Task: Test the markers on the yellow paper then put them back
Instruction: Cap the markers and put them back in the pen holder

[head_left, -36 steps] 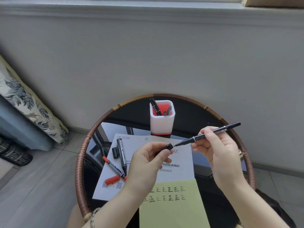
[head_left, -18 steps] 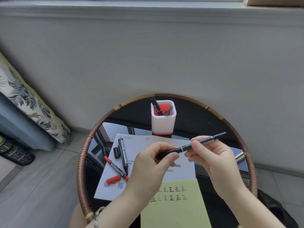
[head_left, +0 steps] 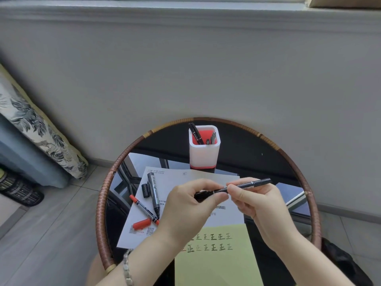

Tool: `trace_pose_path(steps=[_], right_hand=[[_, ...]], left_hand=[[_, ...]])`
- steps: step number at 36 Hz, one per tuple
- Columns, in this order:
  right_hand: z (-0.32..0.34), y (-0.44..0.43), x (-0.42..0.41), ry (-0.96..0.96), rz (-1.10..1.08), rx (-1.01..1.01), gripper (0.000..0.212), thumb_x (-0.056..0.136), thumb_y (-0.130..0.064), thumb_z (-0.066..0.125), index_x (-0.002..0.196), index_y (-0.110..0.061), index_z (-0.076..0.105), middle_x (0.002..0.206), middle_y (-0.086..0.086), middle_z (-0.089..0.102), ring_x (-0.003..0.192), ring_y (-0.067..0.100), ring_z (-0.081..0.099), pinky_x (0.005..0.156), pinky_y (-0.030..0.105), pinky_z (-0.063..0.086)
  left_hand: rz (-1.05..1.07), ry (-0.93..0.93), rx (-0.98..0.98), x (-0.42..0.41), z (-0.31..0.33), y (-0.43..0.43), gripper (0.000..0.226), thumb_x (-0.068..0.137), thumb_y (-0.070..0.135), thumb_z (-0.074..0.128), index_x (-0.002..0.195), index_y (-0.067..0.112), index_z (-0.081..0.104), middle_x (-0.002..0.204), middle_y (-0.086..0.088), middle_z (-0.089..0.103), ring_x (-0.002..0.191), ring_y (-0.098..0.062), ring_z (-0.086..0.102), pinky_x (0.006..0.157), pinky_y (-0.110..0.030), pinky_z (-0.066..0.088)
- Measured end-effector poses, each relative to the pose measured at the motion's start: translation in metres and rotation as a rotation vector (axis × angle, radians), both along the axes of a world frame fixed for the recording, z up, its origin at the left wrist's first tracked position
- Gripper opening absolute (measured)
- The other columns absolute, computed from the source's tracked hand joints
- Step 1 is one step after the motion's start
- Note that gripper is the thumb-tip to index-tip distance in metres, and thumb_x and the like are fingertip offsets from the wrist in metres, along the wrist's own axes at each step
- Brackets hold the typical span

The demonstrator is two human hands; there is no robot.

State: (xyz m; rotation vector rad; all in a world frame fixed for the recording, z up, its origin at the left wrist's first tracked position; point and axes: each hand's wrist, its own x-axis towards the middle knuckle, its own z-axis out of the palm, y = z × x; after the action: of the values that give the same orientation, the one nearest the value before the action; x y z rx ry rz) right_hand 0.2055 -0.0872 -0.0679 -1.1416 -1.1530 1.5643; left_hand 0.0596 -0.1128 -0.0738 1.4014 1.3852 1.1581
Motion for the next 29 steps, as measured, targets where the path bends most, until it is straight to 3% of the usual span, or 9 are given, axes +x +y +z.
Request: trace_pose_path(steps=[3, 7, 11, 14, 19, 22, 25, 27, 29], right_hand=[[-0.001, 0.001, -0.003, -0.013, 0.021, -0.022, 0.006, 0.066, -0.014, 0.074, 0.061, -0.014, 0.072, 0.052, 0.004, 0.051, 0.052, 0.011, 0.044, 0.055, 0.026, 0.036], [-0.006, 0.003, -0.007, -0.023, 0.024, -0.054, 0.019, 0.077, -0.006, 0.065, 0.061, -0.014, 0.071, 0.053, 0.002, 0.052, 0.052, 0.01, 0.046, 0.055, 0.023, 0.038], [-0.006, 0.009, -0.014, 0.013, 0.056, -0.065, 0.02, 0.088, -0.01, 0.055, 0.072, -0.008, 0.067, 0.057, 0.003, 0.053, 0.054, 0.013, 0.042, 0.053, 0.022, 0.036], [-0.005, 0.02, -0.021, 0.073, 0.028, -0.091, 0.035, 0.096, -0.02, 0.04, 0.081, -0.004, 0.068, 0.059, 0.002, 0.059, 0.053, 0.011, 0.047, 0.051, 0.021, 0.038], [0.011, 0.042, -0.03, -0.191, -0.181, 0.389, 0.019, 0.094, -0.018, 0.046, 0.086, -0.019, 0.063, 0.072, 0.0, 0.061, 0.063, 0.009, 0.057, 0.067, 0.028, 0.05], [0.021, 0.061, -0.036, -0.308, -0.271, 0.728, 0.009, 0.093, -0.014, 0.049, 0.094, -0.021, 0.054, 0.083, -0.002, 0.063, 0.073, 0.006, 0.064, 0.069, 0.013, 0.049], [0.015, 0.084, -0.044, -0.472, -0.289, 0.901, 0.013, 0.092, -0.01, 0.052, 0.105, -0.01, 0.054, 0.086, 0.0, 0.063, 0.073, -0.002, 0.06, 0.07, 0.003, 0.043], [0.004, 0.097, -0.05, -0.612, -0.259, 0.931, 0.021, 0.09, -0.008, 0.054, 0.111, -0.004, 0.053, 0.084, 0.005, 0.064, 0.072, 0.007, 0.058, 0.069, 0.009, 0.045], [-0.011, 0.106, -0.055, -0.738, -0.207, 0.943, 0.027, 0.089, -0.007, 0.055, 0.116, -0.003, 0.051, 0.078, 0.008, 0.062, 0.069, 0.021, 0.058, 0.065, 0.028, 0.049]], left_hand=[[0.032, 0.077, 0.026, -0.002, -0.007, 0.001, 0.008, 0.079, 0.02, 0.073, 0.075, 0.027, 0.07, 0.058, 0.012, 0.064, 0.052, -0.004, 0.053, 0.054, -0.021, 0.043], [0.049, 0.114, 0.034, -0.006, -0.014, 0.004, 0.003, 0.078, 0.028, 0.07, 0.078, 0.026, 0.069, 0.068, 0.002, 0.067, 0.061, -0.012, 0.059, 0.061, -0.034, 0.05], [0.079, 0.127, 0.059, -0.009, -0.019, 0.009, 0.008, 0.076, 0.034, 0.066, 0.078, 0.027, 0.068, 0.067, 0.009, 0.066, 0.059, -0.005, 0.056, 0.057, -0.023, 0.045], [0.097, 0.126, 0.059, -0.015, -0.018, 0.016, 0.009, 0.083, 0.023, 0.068, 0.082, 0.032, 0.066, 0.072, 0.017, 0.066, 0.067, 0.0, 0.058, 0.063, -0.016, 0.045], [0.151, 0.249, -0.053, -0.033, -0.023, 0.02, 0.027, 0.091, 0.018, 0.055, 0.105, 0.04, 0.05, 0.099, 0.019, 0.057, 0.092, 0.009, 0.052, 0.068, -0.008, 0.044], [0.237, 0.313, -0.149, -0.049, -0.032, 0.013, 0.025, 0.092, 0.016, 0.053, 0.113, 0.03, 0.053, 0.105, 0.017, 0.056, 0.094, 0.008, 0.051, 0.067, -0.008, 0.038], [0.299, 0.387, -0.184, -0.063, -0.042, 0.005, 0.024, 0.092, 0.013, 0.052, 0.113, 0.024, 0.056, 0.108, 0.013, 0.058, 0.092, 0.006, 0.051, 0.067, -0.006, 0.035], [0.334, 0.421, -0.214, -0.07, -0.047, 0.001, 0.024, 0.092, 0.013, 0.052, 0.114, 0.021, 0.057, 0.11, 0.011, 0.059, 0.093, 0.001, 0.052, 0.066, -0.006, 0.035], [0.36, 0.44, -0.242, -0.076, -0.051, 0.0, 0.024, 0.091, 0.014, 0.053, 0.114, 0.019, 0.059, 0.112, 0.008, 0.059, 0.096, -0.005, 0.053, 0.064, -0.007, 0.036]])
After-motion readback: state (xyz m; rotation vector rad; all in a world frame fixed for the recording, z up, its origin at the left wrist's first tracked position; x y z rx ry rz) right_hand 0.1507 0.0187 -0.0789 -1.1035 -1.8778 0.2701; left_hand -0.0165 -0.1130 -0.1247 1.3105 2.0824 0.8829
